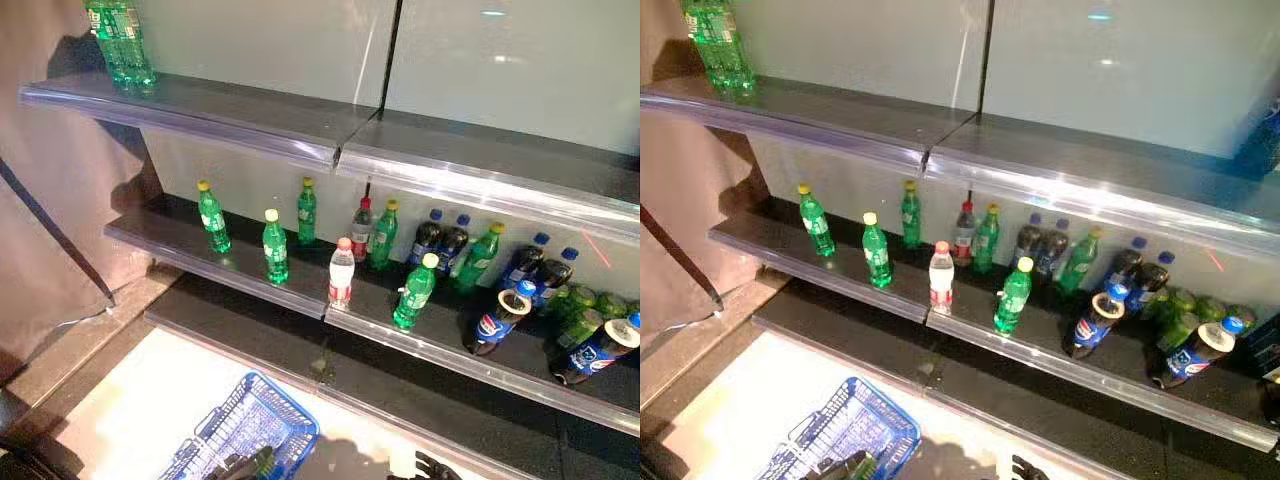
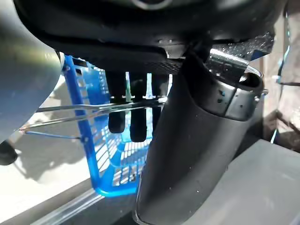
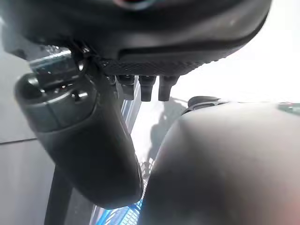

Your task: Pick up the drink and place into the basket.

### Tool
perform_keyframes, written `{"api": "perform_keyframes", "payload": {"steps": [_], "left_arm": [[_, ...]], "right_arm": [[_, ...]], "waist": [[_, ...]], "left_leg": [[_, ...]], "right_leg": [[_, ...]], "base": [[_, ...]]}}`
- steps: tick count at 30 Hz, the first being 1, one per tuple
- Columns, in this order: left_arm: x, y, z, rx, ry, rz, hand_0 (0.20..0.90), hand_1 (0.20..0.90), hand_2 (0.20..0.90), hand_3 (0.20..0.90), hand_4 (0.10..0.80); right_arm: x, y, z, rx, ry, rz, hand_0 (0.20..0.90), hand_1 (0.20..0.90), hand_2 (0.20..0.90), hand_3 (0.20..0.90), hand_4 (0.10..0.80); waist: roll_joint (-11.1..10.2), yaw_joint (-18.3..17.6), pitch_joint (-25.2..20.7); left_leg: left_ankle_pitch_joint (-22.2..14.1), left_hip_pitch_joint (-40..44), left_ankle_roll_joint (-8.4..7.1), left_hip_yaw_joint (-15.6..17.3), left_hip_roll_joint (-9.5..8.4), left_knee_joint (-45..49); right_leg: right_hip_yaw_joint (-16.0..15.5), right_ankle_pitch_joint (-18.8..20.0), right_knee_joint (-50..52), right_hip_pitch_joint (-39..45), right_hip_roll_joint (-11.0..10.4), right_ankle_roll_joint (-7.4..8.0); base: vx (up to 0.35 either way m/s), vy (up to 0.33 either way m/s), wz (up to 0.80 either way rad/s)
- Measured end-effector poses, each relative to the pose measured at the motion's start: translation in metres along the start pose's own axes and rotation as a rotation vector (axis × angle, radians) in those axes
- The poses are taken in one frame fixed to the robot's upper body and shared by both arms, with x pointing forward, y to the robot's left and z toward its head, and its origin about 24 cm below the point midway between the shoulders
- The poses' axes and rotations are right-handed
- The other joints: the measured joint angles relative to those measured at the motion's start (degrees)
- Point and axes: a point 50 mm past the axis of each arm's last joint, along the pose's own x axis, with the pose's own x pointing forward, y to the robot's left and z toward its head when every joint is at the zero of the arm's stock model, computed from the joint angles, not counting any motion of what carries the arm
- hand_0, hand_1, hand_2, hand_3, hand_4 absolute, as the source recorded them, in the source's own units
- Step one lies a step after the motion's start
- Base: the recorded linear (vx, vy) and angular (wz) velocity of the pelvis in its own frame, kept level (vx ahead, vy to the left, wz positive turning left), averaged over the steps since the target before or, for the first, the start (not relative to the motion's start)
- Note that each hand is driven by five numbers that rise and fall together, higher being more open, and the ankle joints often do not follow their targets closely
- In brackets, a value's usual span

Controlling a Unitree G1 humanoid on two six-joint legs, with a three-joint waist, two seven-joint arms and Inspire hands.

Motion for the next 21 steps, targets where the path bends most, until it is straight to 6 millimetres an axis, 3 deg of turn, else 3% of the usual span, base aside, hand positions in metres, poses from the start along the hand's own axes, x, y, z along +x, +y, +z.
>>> {"api": "perform_keyframes", "payload": {"steps": [21], "left_arm": [[-0.0007,0.0002,-0.0022,-0.003,0.004,-0.002,0.300,0.300,0.300,0.200,0.100]], "right_arm": [[0.0003,0.0015,0.0041,-0.060,-0.017,0.024,0.900,0.900,0.900,0.900,0.800]], "waist": [[0.3,0.0,-0.3]], "left_leg": [[0.0,-0.1,-0.04,-0.6,0.10,0.0]], "right_leg": [[-1.7,-0.5,0.0,0.9,-0.1,0.03]], "base": [[-0.002,0.009,0.03]]}}
